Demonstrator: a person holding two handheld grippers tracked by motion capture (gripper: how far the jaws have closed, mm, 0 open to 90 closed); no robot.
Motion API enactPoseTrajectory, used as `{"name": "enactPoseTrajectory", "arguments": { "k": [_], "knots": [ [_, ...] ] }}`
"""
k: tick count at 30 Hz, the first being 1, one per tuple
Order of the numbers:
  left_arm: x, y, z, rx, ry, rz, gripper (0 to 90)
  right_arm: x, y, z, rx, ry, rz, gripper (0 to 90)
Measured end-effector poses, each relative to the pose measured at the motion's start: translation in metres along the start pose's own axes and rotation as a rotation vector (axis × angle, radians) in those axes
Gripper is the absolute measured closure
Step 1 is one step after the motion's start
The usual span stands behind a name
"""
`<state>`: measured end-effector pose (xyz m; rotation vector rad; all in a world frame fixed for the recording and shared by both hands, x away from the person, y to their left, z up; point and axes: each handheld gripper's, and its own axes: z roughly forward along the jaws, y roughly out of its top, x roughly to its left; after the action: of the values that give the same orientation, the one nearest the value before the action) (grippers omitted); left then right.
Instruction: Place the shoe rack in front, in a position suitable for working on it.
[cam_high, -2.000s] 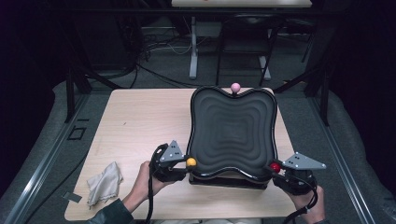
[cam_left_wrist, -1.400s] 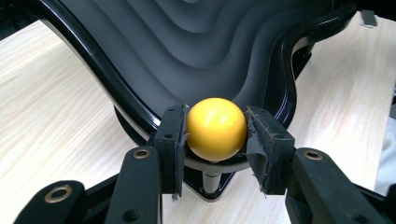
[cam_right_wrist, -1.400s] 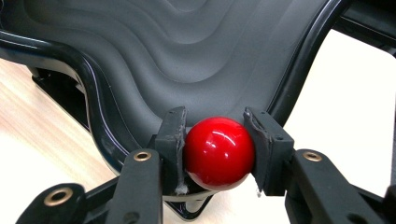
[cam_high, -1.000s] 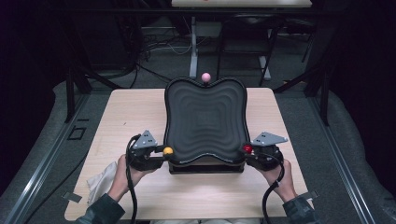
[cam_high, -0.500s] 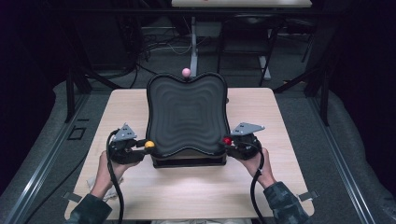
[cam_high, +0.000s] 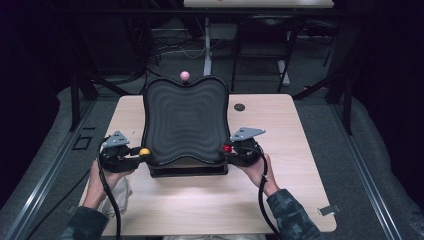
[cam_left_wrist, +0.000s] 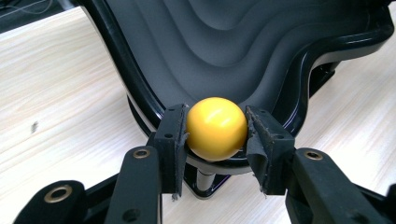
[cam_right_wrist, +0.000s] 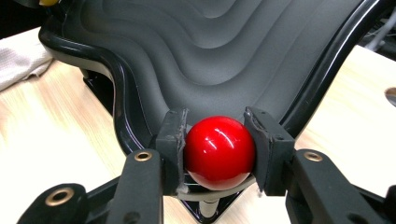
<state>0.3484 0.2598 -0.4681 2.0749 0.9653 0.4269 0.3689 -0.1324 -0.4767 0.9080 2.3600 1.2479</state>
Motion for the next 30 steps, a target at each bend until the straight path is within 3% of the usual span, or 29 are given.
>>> {"name": "enactPoseTrajectory", "arguments": {
  "k": [2, 3, 4, 9, 12, 17, 19, 22, 30],
  "knots": [
    [0.002, -0.001, -0.002, 0.001, 0.003, -0.004, 59.9, 0.001, 0.001, 0.002, -0.001, 0.003, -0.004, 60.1],
    [0.003, -0.002, -0.003, -0.001, 0.009, -0.006, 59.9, 0.006, 0.004, 0.004, 0.020, -0.027, -0.014, 60.1],
    [0.004, -0.004, -0.004, 0.001, 0.014, -0.007, 59.9, 0.007, 0.005, 0.007, 0.009, 0.000, -0.011, 60.1],
    [0.011, -0.007, -0.009, 0.001, 0.034, -0.023, 59.8, 0.012, 0.008, 0.012, 0.006, 0.023, -0.019, 60.1],
    [0.014, -0.009, -0.011, 0.004, 0.042, -0.029, 59.8, 0.016, 0.010, 0.015, 0.016, 0.011, -0.026, 60.1],
    [0.017, -0.011, -0.015, 0.009, 0.056, -0.038, 59.8, 0.021, 0.011, 0.020, -0.002, 0.049, -0.026, 60.2],
    [0.020, -0.014, -0.018, 0.009, 0.064, -0.044, 59.8, 0.024, 0.013, 0.021, 0.010, 0.029, -0.040, 60.2],
    [0.021, -0.015, -0.021, 0.016, 0.075, -0.046, 59.8, 0.027, 0.014, 0.025, -0.007, 0.069, -0.043, 60.2],
    [0.024, -0.021, -0.027, 0.004, 0.081, -0.068, 59.8, 0.033, 0.016, 0.028, 0.000, 0.063, -0.062, 60.2]
  ]
}}
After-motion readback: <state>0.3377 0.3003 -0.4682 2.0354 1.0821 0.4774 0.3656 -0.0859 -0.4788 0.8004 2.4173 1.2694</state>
